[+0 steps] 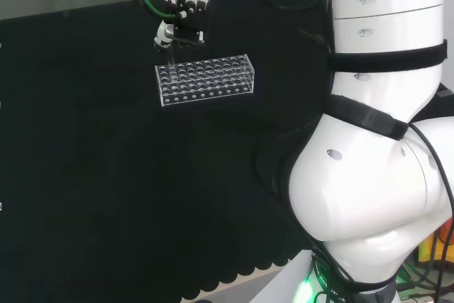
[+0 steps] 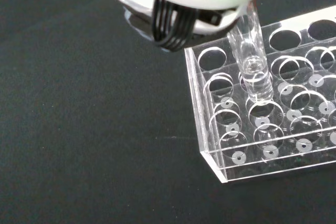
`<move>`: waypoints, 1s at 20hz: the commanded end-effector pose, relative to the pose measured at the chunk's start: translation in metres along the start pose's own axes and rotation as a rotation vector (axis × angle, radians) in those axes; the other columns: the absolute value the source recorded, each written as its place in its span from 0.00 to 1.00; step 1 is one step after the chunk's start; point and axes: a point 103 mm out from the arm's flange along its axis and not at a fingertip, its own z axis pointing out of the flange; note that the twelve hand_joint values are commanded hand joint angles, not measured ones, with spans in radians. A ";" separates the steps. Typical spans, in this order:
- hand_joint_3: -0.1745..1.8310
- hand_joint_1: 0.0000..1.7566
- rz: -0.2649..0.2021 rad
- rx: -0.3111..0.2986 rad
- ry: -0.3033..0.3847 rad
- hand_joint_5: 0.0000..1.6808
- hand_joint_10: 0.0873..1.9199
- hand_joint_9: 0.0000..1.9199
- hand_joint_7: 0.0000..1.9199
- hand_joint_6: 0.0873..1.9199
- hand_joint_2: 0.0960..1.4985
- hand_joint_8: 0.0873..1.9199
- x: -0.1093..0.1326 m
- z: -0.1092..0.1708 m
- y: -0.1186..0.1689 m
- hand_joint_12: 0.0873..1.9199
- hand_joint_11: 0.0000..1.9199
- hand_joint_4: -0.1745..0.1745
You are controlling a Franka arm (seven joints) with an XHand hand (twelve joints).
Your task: Put the test tube back in the rack.
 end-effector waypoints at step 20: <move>0.32 0.75 -0.010 0.068 0.038 0.83 0.27 0.83 0.71 0.00 0.46 0.35 -0.009 0.037 0.014 0.44 0.65 0.00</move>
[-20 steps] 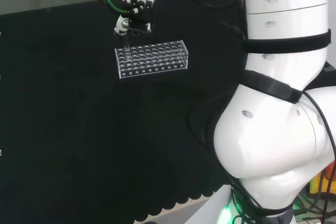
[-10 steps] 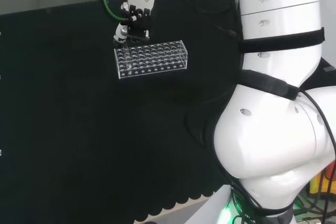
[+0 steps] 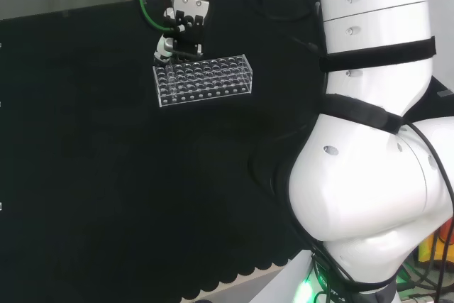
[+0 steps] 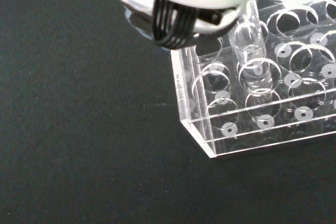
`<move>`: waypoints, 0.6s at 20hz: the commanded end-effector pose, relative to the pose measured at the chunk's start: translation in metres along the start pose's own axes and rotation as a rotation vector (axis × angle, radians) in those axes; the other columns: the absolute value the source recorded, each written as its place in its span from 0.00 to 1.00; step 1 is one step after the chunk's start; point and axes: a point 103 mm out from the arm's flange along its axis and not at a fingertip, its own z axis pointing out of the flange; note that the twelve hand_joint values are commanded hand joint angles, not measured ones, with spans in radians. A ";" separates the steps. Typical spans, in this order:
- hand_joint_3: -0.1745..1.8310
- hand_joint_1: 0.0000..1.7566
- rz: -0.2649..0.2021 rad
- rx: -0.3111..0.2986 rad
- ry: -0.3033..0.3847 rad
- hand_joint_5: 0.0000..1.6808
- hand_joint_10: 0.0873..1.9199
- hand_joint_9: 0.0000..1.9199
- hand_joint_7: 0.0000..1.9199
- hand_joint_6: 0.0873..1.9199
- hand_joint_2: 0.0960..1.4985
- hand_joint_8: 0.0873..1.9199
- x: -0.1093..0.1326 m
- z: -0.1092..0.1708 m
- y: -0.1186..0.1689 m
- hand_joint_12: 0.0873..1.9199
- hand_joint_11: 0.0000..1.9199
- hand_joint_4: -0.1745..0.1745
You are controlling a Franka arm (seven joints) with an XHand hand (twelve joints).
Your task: Put the test tube back in the rack.
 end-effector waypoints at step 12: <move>0.53 0.66 -0.103 -0.001 0.097 0.48 0.41 0.50 0.45 0.34 0.26 0.44 -0.002 -0.013 -0.016 0.71 0.37 0.31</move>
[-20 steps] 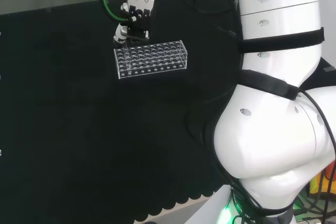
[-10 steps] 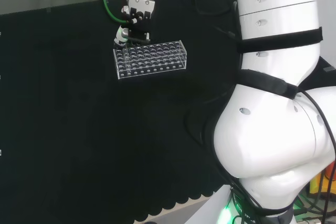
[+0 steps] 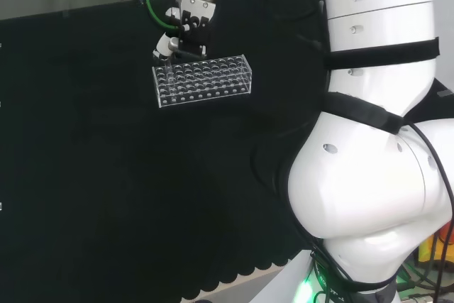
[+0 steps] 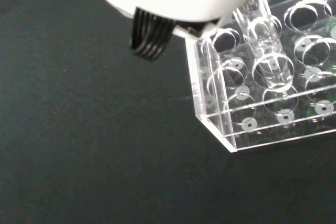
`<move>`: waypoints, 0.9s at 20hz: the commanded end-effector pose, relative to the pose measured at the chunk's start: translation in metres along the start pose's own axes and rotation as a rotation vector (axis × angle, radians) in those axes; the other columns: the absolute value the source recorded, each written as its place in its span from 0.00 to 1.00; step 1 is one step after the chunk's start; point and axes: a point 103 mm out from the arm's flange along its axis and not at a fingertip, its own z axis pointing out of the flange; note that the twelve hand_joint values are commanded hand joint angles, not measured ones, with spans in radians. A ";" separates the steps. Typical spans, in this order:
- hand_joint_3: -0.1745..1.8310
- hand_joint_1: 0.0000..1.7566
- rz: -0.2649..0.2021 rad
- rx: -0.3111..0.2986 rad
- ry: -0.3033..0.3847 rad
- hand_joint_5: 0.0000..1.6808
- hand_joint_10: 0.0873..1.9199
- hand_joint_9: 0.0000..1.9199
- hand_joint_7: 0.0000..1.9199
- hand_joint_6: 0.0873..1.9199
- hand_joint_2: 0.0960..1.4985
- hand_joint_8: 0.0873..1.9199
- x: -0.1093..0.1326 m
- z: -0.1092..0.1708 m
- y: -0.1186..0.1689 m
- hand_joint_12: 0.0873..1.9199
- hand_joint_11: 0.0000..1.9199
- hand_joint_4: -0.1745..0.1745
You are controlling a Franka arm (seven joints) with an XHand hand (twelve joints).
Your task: Put the test tube back in the rack.
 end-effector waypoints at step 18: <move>0.50 0.65 -0.088 -0.161 0.004 0.41 0.40 0.45 0.37 0.33 0.26 0.44 0.017 -0.128 -0.070 0.72 0.33 0.41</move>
